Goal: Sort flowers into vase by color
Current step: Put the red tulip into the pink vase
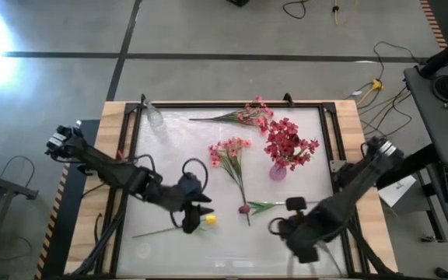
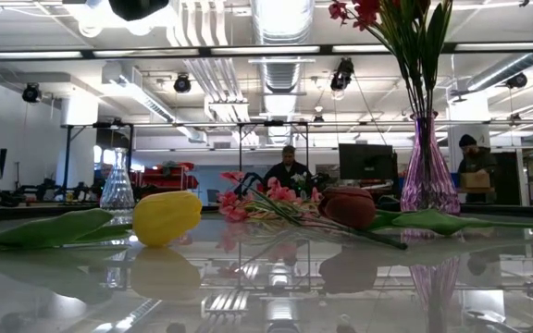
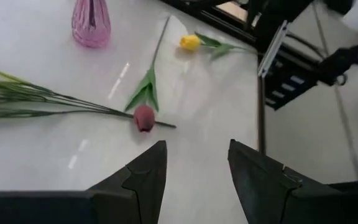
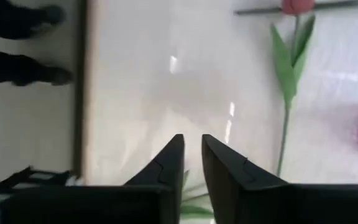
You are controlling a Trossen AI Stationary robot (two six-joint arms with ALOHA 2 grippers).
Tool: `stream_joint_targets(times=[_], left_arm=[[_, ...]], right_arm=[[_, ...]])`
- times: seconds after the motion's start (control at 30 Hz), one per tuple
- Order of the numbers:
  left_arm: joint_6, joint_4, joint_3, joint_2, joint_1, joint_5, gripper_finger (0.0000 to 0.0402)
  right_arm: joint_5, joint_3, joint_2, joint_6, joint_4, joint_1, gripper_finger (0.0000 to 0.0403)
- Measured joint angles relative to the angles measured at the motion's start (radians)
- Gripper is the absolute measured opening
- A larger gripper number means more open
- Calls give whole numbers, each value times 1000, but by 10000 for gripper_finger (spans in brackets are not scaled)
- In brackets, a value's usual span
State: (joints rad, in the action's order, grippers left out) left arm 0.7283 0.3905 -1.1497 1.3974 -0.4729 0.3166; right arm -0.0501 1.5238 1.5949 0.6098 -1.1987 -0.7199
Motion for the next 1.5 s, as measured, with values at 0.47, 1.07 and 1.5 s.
stream_joint_targets(times=[0.47,1.07,1.5], left_arm=[[-1,-25,6,105,-164,126,160],[1,-192,6,285,-162,113,160],[-12,-197,4,261,-162,113,160]], right_arm=[[-178,-156,185,-27,277,181,167],[-20,-271,174,-217,405,367,122],[6,-419,171,-186,590,389,84]])
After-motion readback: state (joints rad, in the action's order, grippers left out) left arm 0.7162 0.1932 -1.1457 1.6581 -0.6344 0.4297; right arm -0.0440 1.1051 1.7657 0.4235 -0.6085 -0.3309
